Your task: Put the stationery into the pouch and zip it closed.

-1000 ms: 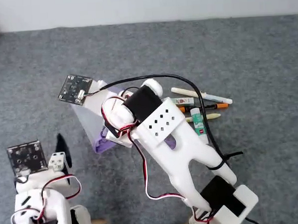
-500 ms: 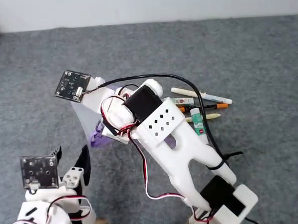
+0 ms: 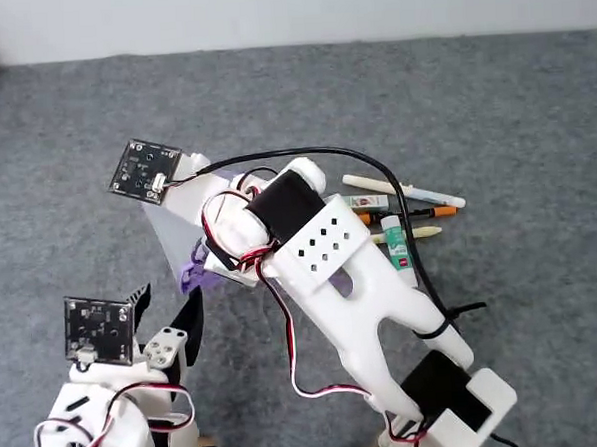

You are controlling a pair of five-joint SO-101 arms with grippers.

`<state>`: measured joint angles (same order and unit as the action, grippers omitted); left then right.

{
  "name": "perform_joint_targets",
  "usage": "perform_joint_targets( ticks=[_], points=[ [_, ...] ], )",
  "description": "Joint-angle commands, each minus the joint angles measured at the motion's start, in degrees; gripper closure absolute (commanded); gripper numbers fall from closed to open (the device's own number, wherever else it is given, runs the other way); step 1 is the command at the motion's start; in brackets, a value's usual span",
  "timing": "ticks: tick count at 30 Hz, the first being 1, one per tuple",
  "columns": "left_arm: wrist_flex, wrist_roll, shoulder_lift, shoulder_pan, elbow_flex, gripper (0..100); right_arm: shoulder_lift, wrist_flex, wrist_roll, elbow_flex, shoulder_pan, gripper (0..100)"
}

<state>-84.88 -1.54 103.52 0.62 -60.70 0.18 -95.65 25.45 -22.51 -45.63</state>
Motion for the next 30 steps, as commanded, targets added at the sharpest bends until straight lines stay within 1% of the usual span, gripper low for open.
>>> perform_joint_targets(
  ticks=[1,4,8,11,16,18,22,30],
  points=[
    [2.6,-0.8,-0.3,0.7,-0.1,80,-3.3,0.4,-0.3,-1.9,0.3,99.0],
    [4.6,-0.8,-0.3,0.7,-1.7,80,-3.3,0.4,-0.3,-1.9,0.3,99.0],
    [4.7,-0.8,-1.0,0.6,-1.9,80,-3.3,0.4,-0.3,-1.9,0.3,99.0],
    [5.1,-1.1,-5.6,0.1,-1.4,80,-3.3,0.4,-0.3,-1.9,0.3,99.0],
    [8.4,-2.7,-15.0,-2.5,1.2,80,-3.3,0.4,-0.3,-1.9,0.3,99.0],
    [8.1,-2.7,-17.4,-2.5,2.0,80,-3.4,0.4,-0.3,-1.9,0.3,99.0],
    [6.9,-2.6,-17.8,-2.8,2.4,80,-3.4,0.4,-0.3,-1.9,0.3,99.0],
    [7.3,-2.4,-17.8,-3.1,2.2,81,-3.5,0.3,-0.3,-2.0,0.3,99.0]
  ],
)
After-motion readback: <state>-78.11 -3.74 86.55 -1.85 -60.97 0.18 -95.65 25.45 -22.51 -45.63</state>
